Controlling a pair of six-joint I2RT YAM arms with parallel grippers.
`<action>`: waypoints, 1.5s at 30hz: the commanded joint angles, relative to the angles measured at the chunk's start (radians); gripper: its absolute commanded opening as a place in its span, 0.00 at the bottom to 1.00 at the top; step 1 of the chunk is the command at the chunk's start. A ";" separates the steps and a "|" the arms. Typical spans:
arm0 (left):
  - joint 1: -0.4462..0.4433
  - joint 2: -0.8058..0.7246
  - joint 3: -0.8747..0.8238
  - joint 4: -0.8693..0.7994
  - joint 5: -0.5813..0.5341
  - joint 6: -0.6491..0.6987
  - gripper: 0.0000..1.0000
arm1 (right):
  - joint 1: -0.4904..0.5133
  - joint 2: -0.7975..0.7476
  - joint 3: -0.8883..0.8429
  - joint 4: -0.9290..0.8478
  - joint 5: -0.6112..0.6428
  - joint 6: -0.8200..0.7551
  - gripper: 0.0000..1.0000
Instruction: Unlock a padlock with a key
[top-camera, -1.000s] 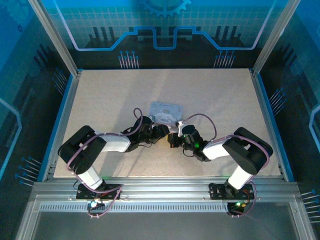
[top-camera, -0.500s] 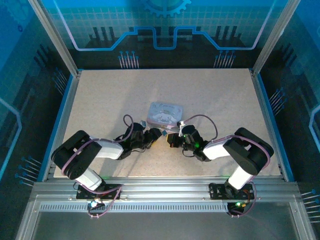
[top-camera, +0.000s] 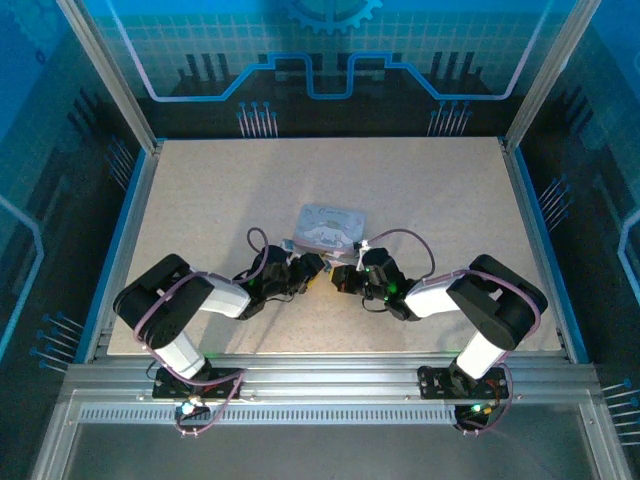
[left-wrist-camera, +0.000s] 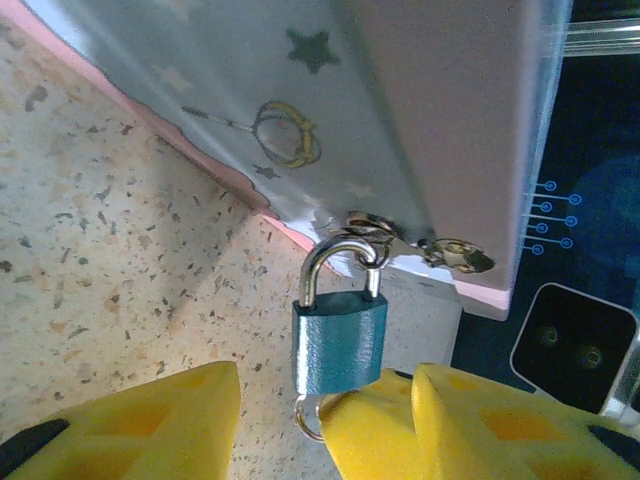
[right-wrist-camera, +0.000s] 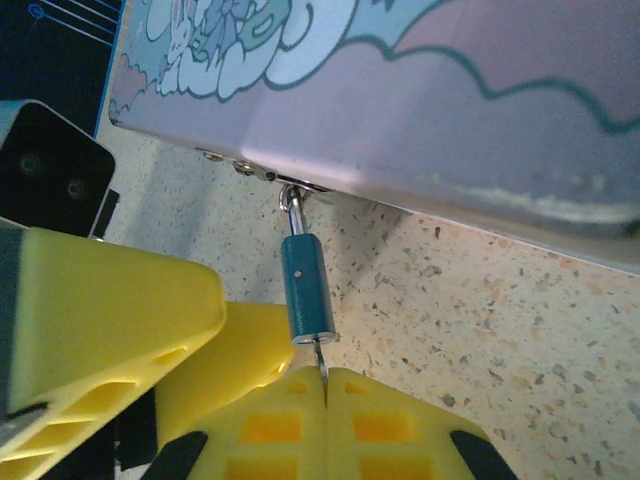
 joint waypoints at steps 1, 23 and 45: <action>0.005 0.025 -0.009 0.056 -0.007 -0.022 0.49 | 0.015 -0.004 0.020 -0.009 -0.020 0.041 0.00; -0.021 0.188 0.007 0.250 -0.051 -0.054 0.33 | 0.017 0.017 0.017 0.033 -0.030 0.114 0.00; -0.025 0.105 0.013 0.168 -0.075 -0.007 0.10 | -0.024 -0.120 -0.043 -0.078 0.014 -0.001 0.28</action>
